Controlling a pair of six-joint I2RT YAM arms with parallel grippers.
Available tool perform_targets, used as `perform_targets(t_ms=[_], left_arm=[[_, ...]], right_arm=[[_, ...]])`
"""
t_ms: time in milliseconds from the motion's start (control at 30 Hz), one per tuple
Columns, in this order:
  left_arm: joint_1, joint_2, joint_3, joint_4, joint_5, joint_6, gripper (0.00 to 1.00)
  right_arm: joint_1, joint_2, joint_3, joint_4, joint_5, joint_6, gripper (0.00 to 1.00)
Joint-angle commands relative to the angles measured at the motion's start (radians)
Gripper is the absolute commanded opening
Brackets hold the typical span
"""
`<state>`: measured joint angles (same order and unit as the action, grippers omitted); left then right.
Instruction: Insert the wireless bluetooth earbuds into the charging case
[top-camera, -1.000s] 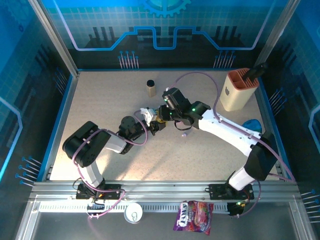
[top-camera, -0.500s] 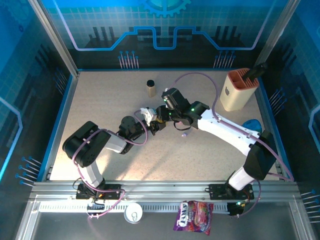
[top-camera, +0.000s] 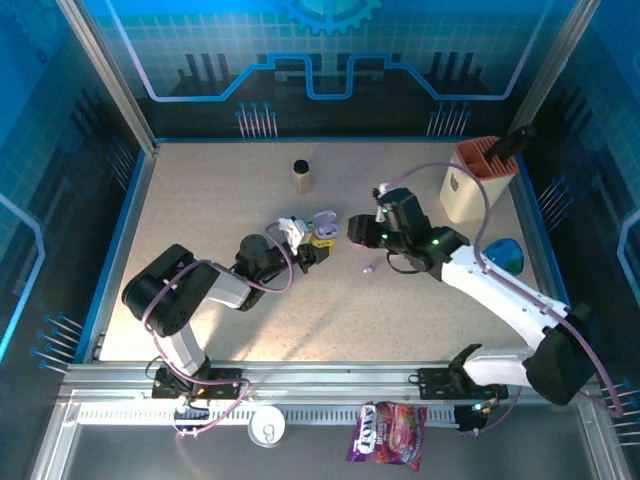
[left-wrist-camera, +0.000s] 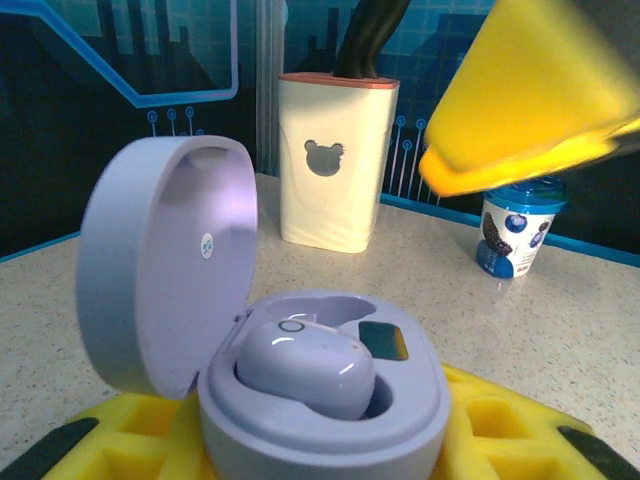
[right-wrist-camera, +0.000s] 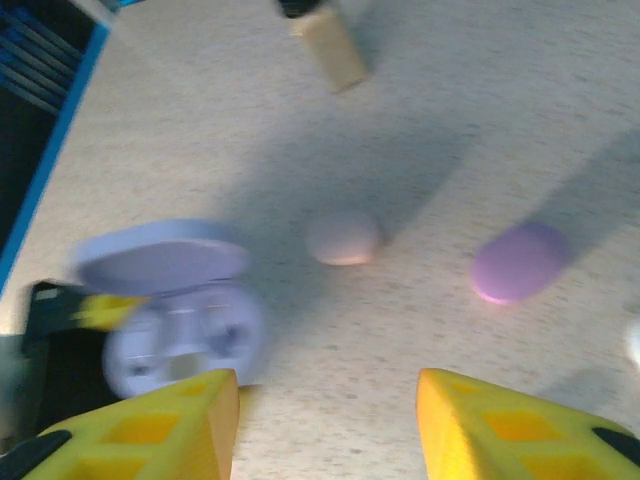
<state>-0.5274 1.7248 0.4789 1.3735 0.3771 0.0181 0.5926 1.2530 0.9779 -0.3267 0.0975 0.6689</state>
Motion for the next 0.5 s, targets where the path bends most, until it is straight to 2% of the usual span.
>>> perform_targets(t_ms=[0,133,467], left_arm=[[0.004,-0.055,-0.023,0.029,0.064,0.016,0.29],[0.004,-0.081,-0.036,0.029,0.104,0.008,0.29],[0.005,-0.096,-0.04,0.029,0.117,0.007,0.29]], right_arm=[[-0.105,-0.01,-0.125,0.081,-0.113,0.007,0.5],[-0.193,0.051,-0.2,0.097,-0.225,0.056,0.49],[-0.194,0.28,-0.253,0.245,-0.367,0.217,0.45]])
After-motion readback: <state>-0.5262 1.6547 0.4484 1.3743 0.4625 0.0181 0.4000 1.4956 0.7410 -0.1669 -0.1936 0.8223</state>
